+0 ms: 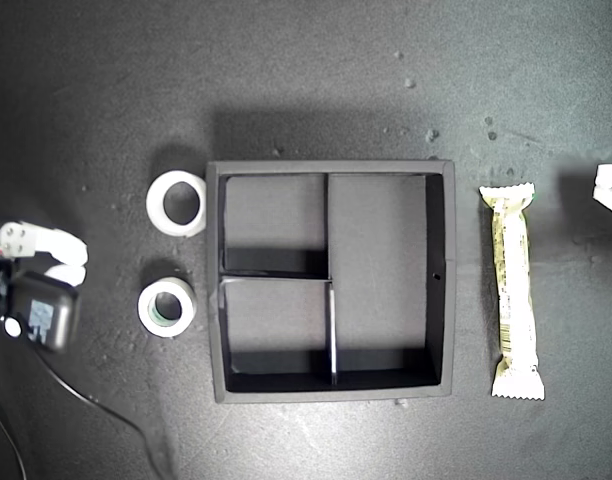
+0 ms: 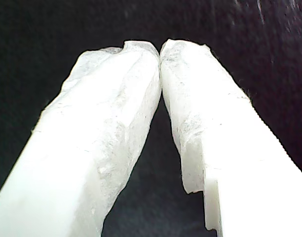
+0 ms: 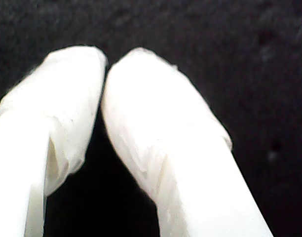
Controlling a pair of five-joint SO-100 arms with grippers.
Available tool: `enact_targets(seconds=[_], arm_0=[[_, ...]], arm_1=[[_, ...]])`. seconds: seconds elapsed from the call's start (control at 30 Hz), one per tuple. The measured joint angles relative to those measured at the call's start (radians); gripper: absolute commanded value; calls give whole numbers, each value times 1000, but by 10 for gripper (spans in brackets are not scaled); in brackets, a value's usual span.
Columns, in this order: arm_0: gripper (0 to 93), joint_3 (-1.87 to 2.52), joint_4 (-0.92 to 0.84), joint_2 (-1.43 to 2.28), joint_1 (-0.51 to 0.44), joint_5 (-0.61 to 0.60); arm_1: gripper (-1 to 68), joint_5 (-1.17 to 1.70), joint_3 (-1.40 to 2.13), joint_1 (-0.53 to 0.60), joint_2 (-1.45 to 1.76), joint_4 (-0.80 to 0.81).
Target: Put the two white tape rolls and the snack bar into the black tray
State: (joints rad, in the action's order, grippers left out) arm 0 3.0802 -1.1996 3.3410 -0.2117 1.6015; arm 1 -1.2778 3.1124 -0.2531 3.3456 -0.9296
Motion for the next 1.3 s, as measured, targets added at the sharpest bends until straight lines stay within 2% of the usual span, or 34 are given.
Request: enact_targets(seconds=[0.13, 0.3, 0.37, 0.57, 0.73, 0.9, 1.3], arm_0=[[83, -28, 67, 0, 67, -186], [156, -164, 103, -29, 172, -448], [169, -222, 164, -110, 195, -520], [190, -400, 373, -554, 212, -673], [187, -581, 460, -936, 196, -749], [174, -770, 463, -1279, 179, -764], [150, -862, 419, -1511, 181, -753]], arm_1=[[-3, 0, 0, -17, 0, 144], [-2, 0, -32, -3, 0, 247], [1, 2, -66, 25, -2, 259], [23, 258, -140, 104, -5, 238], [18, 273, -147, 133, -5, 186], [15, 264, -147, 150, -5, 146], [22, 258, -132, 161, -5, 137]])
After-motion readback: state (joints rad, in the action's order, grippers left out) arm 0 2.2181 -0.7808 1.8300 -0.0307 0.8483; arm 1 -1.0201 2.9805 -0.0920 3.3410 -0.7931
